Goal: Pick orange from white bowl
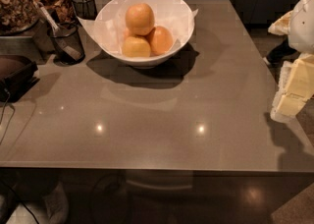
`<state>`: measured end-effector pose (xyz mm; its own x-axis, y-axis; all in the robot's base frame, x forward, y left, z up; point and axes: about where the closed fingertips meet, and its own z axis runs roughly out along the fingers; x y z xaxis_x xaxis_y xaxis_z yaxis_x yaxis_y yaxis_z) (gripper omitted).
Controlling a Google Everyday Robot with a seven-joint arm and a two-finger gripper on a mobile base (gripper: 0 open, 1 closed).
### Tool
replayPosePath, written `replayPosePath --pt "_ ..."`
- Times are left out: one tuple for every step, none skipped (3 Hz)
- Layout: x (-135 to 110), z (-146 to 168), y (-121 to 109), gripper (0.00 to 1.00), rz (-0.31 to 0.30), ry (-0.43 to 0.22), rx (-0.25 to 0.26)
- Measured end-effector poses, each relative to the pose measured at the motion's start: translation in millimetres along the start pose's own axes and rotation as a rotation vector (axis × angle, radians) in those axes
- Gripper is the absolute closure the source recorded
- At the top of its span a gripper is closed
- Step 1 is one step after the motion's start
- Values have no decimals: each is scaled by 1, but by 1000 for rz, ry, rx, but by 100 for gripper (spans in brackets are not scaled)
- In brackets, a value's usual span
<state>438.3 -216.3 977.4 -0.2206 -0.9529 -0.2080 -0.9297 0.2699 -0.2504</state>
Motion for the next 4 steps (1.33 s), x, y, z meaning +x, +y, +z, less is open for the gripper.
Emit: replayPosePath --pt "0 0 0 0 0 0 0" --pt "-2 -2 -3 0 10 -14 27" --pt "-17 -4 -29 0 108 -73 108" --pt "-34 -2 -62 0 216 -140 130"
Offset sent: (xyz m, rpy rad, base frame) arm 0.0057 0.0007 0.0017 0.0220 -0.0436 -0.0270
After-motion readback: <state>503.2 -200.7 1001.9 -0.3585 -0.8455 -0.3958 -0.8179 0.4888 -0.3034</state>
